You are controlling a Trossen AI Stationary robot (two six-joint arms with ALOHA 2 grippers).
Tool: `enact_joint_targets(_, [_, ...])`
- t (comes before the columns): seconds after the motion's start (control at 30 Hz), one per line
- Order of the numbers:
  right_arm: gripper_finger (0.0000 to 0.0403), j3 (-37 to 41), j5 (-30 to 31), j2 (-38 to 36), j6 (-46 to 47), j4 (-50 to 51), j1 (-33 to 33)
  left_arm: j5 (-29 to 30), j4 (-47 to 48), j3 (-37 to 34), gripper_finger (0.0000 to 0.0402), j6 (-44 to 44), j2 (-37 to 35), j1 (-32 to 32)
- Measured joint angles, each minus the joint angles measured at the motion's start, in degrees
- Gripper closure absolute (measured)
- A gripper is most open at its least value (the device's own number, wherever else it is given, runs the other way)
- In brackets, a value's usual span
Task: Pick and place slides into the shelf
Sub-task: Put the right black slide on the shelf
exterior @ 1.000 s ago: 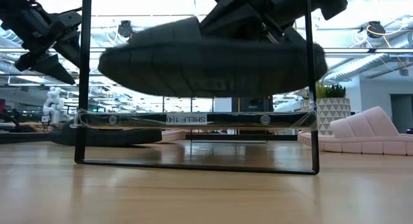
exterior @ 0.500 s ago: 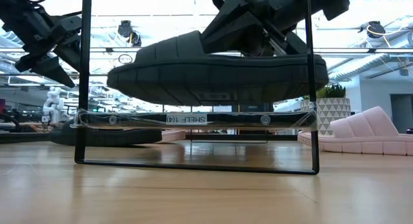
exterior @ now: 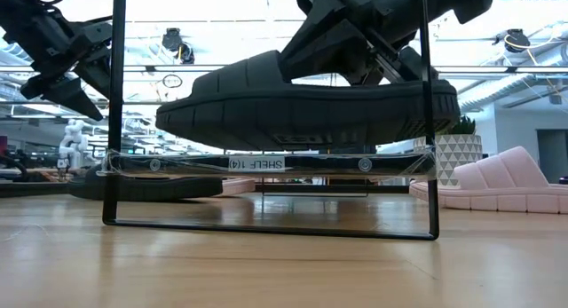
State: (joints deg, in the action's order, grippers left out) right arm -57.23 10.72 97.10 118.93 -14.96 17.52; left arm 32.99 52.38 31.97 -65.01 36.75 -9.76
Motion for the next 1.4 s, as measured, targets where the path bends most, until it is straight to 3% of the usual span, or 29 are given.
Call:
enact_joint_targets(0.33, [0.0403,-1.33,-0.26,4.80,0.36,-5.73,0.11,-0.17,-0.22,0.00,0.0119,0.00,0.00,0.00])
enact_joint_targets(0.8, [0.0402,-1.42,-0.28,4.80,0.93,-4.19,0.64,-1.03,-0.20,0.00,0.0119,0.26,0.00,0.00])
enact_joint_targets(1.4, [0.0344,-1.42,-0.67,4.80,1.82,-3.97,1.38,-1.46,-0.20,0.00,0.0119,0.26,0.00,0.00])
